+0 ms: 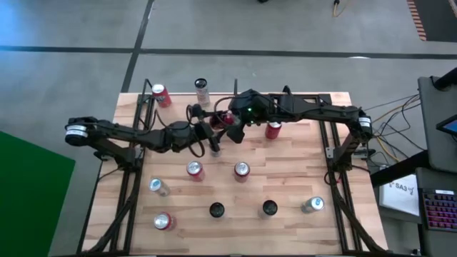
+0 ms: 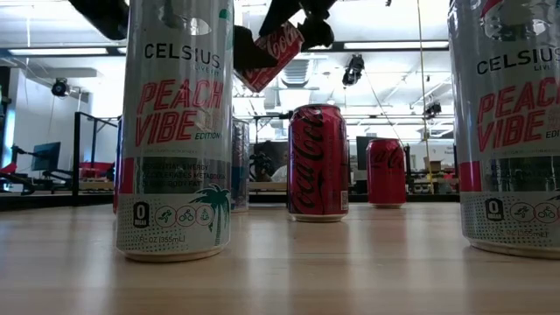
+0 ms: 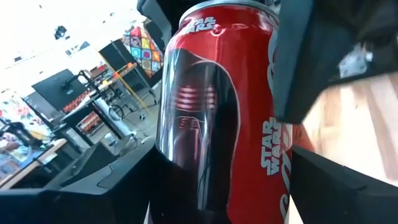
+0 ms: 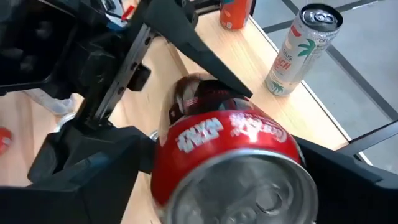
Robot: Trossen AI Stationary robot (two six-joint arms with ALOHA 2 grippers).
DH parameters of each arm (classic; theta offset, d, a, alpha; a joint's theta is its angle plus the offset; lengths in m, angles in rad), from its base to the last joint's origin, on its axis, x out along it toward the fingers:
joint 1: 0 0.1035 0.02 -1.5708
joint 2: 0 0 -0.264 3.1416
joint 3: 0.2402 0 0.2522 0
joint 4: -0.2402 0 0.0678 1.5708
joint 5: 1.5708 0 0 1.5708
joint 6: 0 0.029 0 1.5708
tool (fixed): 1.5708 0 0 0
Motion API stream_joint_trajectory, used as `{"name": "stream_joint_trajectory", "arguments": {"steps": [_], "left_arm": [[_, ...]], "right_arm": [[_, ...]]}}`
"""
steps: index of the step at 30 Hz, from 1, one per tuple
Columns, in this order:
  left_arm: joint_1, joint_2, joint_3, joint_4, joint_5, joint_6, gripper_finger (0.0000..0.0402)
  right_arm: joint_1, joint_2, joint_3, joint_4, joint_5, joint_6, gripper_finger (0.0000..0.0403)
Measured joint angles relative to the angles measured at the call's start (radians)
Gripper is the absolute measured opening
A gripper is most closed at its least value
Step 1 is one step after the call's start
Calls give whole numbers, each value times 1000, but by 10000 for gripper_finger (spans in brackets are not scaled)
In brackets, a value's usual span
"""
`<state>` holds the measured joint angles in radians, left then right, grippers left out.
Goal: Place canned beverage on shelf
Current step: Put the red white soda can on the shelf
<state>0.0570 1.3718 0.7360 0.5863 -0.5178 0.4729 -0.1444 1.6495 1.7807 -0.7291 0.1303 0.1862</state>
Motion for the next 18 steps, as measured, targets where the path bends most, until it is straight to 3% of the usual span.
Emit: {"name": "stream_joint_trajectory", "arguments": {"steps": [12,18], "left_arm": [[-10,-80,-118,192,49,-89,289],[-44,-166,-201,374,215,-116,289]], "right_arm": [[5,-126,-3,95,0,-96,352],[56,-176,-91,238,-1,-181,352]]}}
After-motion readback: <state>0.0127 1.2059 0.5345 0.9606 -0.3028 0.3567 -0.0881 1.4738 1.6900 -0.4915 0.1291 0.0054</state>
